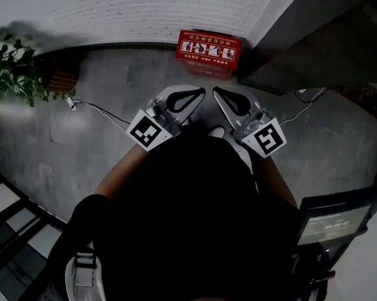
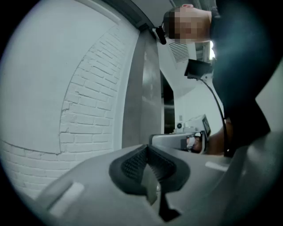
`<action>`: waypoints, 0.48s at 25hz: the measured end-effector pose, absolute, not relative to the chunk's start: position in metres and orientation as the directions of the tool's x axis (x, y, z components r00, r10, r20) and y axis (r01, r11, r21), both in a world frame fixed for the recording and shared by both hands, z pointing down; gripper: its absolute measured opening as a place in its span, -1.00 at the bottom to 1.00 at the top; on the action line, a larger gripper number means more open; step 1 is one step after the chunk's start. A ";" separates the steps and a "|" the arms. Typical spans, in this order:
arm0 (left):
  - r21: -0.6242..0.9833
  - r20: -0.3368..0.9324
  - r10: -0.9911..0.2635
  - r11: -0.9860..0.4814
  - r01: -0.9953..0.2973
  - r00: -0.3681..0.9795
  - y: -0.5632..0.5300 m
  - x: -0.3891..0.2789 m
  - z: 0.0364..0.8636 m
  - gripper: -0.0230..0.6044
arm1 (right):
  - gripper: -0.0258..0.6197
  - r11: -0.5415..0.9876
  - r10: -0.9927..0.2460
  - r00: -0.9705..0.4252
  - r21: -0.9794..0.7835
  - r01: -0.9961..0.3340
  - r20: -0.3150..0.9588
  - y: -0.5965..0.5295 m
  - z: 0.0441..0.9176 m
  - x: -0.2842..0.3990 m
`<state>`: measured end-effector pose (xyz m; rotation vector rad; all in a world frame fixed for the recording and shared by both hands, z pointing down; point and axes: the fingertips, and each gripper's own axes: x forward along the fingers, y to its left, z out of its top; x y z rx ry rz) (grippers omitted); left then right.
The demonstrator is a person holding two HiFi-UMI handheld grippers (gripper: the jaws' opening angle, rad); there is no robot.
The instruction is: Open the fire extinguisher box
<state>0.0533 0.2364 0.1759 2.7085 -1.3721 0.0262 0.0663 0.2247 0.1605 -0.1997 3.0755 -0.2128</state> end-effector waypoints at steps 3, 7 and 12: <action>0.088 0.056 -0.808 -0.581 -0.809 0.586 0.238 0.055 0.174 -0.92 | -0.89 0.984 -0.124 -0.992 -0.134 -0.118 -0.033 0.226 0.163 0.066; 0.090 0.057 -0.810 -0.577 -0.811 0.583 0.239 0.049 0.175 -0.92 | -0.89 0.983 -0.122 -0.992 -0.143 -0.116 -0.037 0.227 0.160 0.058; 0.108 0.050 -0.805 -0.584 -0.805 0.591 0.192 0.019 0.191 -0.92 | -0.89 0.980 -0.135 -0.991 -0.148 -0.133 -0.008 0.183 0.178 0.031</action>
